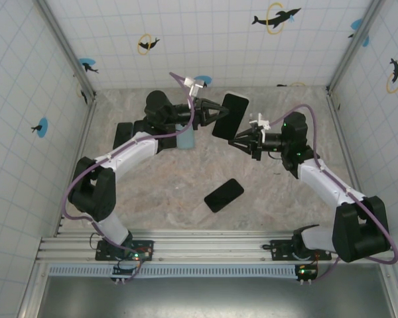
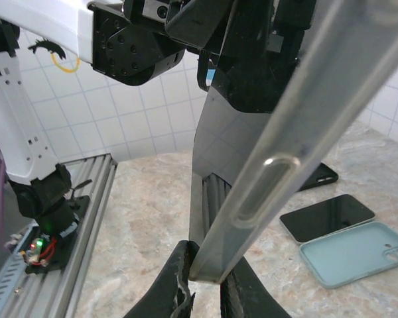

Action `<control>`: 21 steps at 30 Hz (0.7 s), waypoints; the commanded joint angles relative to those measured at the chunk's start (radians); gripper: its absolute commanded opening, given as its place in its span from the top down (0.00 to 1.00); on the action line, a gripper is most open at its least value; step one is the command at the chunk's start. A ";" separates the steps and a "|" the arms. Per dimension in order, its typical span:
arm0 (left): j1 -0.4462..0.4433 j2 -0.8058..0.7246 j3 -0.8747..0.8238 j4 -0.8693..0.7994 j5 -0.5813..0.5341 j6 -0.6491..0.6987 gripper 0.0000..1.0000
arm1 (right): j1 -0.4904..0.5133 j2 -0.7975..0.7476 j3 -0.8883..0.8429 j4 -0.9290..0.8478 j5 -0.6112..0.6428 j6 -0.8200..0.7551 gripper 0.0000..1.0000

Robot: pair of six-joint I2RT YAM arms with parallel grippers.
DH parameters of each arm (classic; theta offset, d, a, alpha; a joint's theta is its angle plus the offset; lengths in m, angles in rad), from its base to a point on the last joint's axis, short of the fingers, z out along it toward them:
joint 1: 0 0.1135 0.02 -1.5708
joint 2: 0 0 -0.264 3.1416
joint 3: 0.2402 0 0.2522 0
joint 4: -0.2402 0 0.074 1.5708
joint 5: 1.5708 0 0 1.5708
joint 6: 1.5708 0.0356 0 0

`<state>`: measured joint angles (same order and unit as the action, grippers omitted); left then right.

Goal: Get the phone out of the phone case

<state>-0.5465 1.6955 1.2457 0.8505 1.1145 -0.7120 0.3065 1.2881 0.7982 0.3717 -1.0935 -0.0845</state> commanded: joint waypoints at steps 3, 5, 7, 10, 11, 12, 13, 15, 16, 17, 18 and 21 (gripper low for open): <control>-0.021 -0.036 -0.008 0.061 0.006 -0.116 1.00 | 0.017 -0.046 0.041 -0.035 0.212 -0.174 0.90; -0.028 -0.037 -0.020 0.083 0.005 -0.151 1.00 | 0.027 -0.059 0.044 -0.033 0.277 -0.212 0.91; -0.033 -0.042 -0.039 0.127 0.002 -0.198 1.00 | 0.041 -0.071 0.047 -0.041 0.349 -0.264 0.93; -0.034 -0.049 -0.064 0.185 -0.004 -0.253 1.00 | 0.047 -0.079 0.056 -0.071 0.427 -0.352 0.96; -0.035 -0.048 -0.068 0.196 -0.003 -0.267 1.00 | 0.046 -0.080 0.058 -0.070 0.442 -0.369 0.96; -0.035 -0.048 -0.069 0.203 -0.002 -0.276 1.00 | 0.046 -0.081 0.060 -0.066 0.453 -0.373 0.96; -0.036 -0.048 -0.069 0.205 -0.002 -0.279 1.00 | 0.043 -0.079 0.064 -0.048 0.455 -0.360 0.97; -0.041 -0.046 -0.069 0.203 -0.002 -0.279 1.00 | 0.047 -0.073 0.072 -0.013 0.458 -0.326 0.98; -0.043 -0.044 -0.069 0.203 -0.002 -0.280 1.00 | 0.047 -0.069 0.075 0.013 0.448 -0.291 0.98; -0.044 -0.042 -0.069 0.206 -0.002 -0.280 1.00 | 0.047 -0.067 0.072 0.041 0.446 -0.257 0.98; -0.045 -0.039 -0.068 0.206 -0.004 -0.281 1.00 | 0.044 -0.068 0.065 0.085 0.433 -0.214 0.98; -0.043 -0.043 -0.075 0.203 -0.023 -0.266 1.00 | 0.039 -0.071 0.058 0.102 0.390 -0.164 0.97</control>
<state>-0.5797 1.6901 1.1725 1.0008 1.0855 -0.9577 0.3458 1.2194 0.8234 0.3820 -0.7017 -0.3069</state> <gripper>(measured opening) 0.127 0.050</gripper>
